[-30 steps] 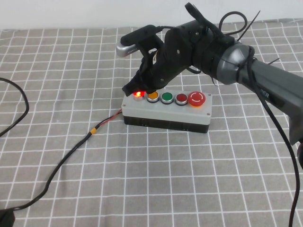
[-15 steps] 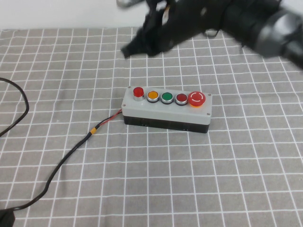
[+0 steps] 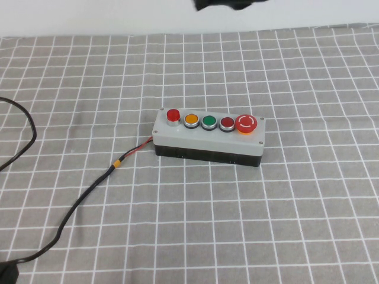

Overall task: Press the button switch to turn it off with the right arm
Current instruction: 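Press the lit red button on the button box to turn it off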

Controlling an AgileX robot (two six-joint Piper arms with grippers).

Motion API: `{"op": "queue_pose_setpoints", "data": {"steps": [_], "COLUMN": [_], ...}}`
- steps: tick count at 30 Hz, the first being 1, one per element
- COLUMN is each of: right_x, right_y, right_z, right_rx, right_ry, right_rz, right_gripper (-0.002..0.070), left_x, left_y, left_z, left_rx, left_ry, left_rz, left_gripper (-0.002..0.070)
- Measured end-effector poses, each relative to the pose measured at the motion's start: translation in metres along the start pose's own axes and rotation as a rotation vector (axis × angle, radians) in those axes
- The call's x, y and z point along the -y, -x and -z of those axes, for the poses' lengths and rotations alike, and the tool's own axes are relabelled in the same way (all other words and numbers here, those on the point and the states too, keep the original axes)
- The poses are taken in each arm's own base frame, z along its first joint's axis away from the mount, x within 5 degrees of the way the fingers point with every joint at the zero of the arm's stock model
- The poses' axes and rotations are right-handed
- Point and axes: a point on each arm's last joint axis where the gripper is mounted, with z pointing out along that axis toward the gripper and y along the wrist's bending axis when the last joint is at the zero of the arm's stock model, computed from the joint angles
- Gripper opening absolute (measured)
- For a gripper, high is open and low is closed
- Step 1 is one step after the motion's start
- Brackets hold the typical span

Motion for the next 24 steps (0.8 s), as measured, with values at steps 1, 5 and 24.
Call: {"op": "queue_pose_setpoints", "data": {"steps": [1, 5, 24], "right_x": [0.000, -0.001, -0.005], "right_y": [-0.002, -0.020, -0.202], "right_z": [0.007, 0.039, 0.149], "right_rx": [0.002, 0.019, 0.200], "right_ry": [0.000, -0.001, 0.002], "right_rz": [0.000, -0.017, -0.117], "right_gripper": [-0.0016, -0.0016, -0.0016], "left_x": [0.000, 0.000, 0.000], "left_y": [0.000, 0.000, 0.000], "left_z": [0.000, 0.000, 0.000], "left_rx": [0.000, 0.000, 0.000], "left_ry": [0.000, 0.000, 0.000], "left_rz": [0.000, 0.000, 0.000], "left_gripper": [-0.0003, -0.0003, -0.0003]}}
